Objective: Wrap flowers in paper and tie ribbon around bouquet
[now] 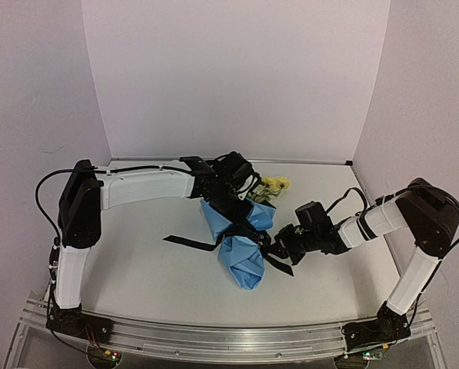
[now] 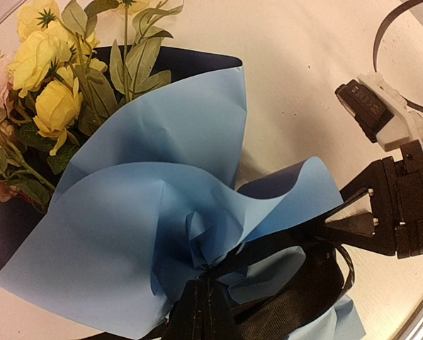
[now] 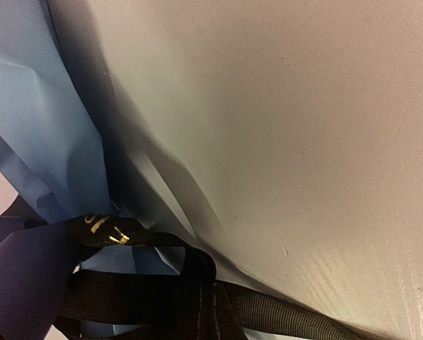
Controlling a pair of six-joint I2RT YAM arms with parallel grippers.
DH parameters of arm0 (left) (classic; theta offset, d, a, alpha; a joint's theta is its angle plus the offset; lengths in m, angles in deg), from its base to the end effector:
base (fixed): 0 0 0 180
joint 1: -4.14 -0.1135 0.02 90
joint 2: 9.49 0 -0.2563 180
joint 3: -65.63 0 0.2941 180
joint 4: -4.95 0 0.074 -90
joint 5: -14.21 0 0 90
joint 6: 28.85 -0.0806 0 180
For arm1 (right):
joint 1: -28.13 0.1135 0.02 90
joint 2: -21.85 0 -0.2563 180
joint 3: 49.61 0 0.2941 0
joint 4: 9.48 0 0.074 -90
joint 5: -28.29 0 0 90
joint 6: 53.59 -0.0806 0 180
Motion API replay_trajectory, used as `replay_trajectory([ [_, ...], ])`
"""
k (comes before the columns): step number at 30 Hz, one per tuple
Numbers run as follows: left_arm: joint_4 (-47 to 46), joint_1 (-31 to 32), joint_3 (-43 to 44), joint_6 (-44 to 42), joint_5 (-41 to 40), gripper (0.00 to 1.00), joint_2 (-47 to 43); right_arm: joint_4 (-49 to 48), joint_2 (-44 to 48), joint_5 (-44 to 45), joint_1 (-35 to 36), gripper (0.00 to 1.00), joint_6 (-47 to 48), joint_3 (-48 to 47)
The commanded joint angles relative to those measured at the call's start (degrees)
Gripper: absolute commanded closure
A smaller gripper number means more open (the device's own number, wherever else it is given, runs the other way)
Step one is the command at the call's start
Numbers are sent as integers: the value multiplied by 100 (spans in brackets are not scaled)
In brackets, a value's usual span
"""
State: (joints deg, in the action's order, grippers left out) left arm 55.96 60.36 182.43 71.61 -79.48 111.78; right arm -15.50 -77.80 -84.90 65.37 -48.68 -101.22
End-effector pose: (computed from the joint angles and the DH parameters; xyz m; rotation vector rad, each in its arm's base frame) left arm 0.3011 -0.4408 0.1824 0.9790 2.3863 -0.3710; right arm 0.2750 0.2489 0.0483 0.8880 2.6223 1.3477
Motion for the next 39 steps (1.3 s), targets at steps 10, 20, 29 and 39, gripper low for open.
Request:
replay_trajectory([
  [10, -328, -50, -256, -9, -54, 100, -533, 1542, 1081, 1135, -28, 100, 1005, -243],
  [20, -413, -74, -327, 9, -61, 100, -596, 2372, 1422, 1727, 66, 100, 1655, -695],
  [29, -522, -89, -463, 16, -36, 100, -676, 2657, 1427, 1953, 117, 100, 2216, -1132],
  [39, -649, -137, -656, 65, -5, 100, -785, 3118, 1223, 2246, 307, 100, 2853, -1950],
])
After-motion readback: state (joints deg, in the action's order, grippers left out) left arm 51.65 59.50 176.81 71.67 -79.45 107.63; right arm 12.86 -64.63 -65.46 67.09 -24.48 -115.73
